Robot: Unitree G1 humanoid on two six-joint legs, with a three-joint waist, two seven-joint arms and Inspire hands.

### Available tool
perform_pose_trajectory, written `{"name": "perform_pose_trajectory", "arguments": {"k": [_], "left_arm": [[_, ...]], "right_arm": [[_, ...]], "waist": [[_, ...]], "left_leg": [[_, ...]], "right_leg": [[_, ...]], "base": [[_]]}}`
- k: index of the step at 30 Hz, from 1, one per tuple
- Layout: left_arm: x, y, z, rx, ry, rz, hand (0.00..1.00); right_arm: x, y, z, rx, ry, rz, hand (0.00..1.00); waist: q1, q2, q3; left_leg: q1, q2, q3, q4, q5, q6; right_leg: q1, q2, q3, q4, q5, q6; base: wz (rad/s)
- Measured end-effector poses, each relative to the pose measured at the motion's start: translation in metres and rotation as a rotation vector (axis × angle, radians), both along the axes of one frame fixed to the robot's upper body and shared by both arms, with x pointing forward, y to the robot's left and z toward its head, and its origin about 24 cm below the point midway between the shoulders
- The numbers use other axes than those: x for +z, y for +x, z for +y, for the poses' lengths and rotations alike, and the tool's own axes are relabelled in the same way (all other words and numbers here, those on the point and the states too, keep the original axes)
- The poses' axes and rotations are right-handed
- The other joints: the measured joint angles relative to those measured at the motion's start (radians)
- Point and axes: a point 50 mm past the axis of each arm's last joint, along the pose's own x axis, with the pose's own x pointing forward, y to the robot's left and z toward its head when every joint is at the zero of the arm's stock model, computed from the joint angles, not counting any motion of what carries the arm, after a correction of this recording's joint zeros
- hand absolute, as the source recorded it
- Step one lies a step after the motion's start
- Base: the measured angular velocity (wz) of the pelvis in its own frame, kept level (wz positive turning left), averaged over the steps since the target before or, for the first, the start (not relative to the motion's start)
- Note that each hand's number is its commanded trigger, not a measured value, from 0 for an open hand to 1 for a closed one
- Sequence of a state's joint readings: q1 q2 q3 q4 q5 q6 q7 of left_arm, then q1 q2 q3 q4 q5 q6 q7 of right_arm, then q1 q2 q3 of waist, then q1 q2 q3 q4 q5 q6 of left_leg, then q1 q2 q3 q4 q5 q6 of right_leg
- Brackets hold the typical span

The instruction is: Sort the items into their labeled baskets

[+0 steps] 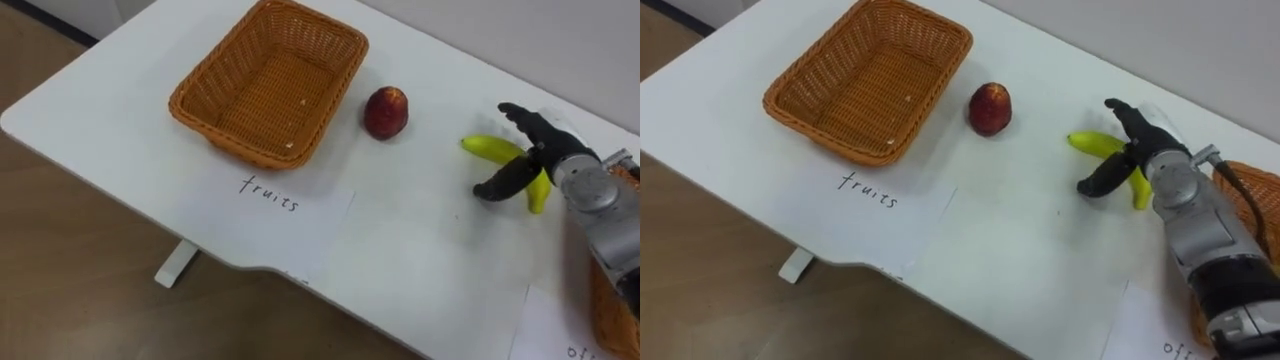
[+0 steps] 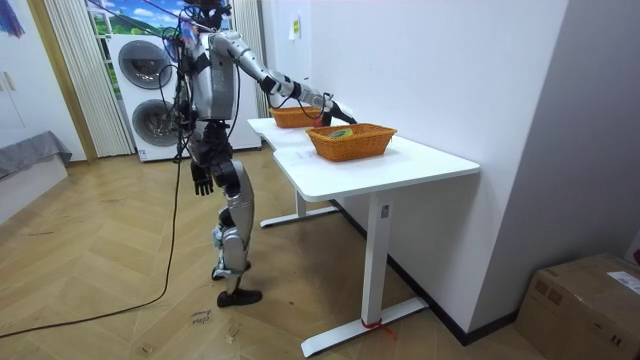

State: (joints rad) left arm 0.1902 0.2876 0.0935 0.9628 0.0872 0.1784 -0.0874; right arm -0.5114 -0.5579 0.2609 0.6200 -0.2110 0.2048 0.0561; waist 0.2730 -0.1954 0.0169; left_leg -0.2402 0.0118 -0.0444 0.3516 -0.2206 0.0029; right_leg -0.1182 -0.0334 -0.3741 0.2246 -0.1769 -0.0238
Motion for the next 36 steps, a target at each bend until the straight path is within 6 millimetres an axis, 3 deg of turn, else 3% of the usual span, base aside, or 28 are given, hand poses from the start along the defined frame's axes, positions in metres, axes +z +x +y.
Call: {"name": "perform_pose_trajectory", "arguments": {"k": [8, 20, 36], "left_arm": [[0.000, 0.003, -0.001, 0.007, -0.010, -0.023, 0.00], [0.000, 0.004, -0.001, -0.001, -0.020, -0.031, 0.00], [-0.001, 0.010, 0.001, -0.040, -0.001, 0.015, 0.00]], "right_arm": [[0.001, 0.003, -0.002, -0.001, -0.002, -0.004, 0.00], [-0.002, 0.006, -0.015, -0.043, 0.003, 0.058, 0.00], [-0.004, 0.006, -0.022, -0.031, 0.028, 0.157, 0.00]], "waist": [[0.000, -0.009, 0.0053], [0.006, -0.003, 0.0098], [0.009, -0.012, 0.0096]], "left_leg": [[-0.004, 0.001, 0.000, 0.001, 0.000, 0.000], [-0.017, 0.007, 0.001, 0.003, 0.000, -0.002], [-0.006, 0.008, 0.000, -0.007, 0.001, -0.004]], "right_leg": [[-0.004, 0.000, -0.001, -0.001, 0.000, -0.001], [-0.006, 0.004, -0.013, -0.001, 0.005, -0.006], [0.000, 0.007, -0.011, -0.004, 0.005, -0.006]], "base": [[0.00], [0.01], [0.00]]}}
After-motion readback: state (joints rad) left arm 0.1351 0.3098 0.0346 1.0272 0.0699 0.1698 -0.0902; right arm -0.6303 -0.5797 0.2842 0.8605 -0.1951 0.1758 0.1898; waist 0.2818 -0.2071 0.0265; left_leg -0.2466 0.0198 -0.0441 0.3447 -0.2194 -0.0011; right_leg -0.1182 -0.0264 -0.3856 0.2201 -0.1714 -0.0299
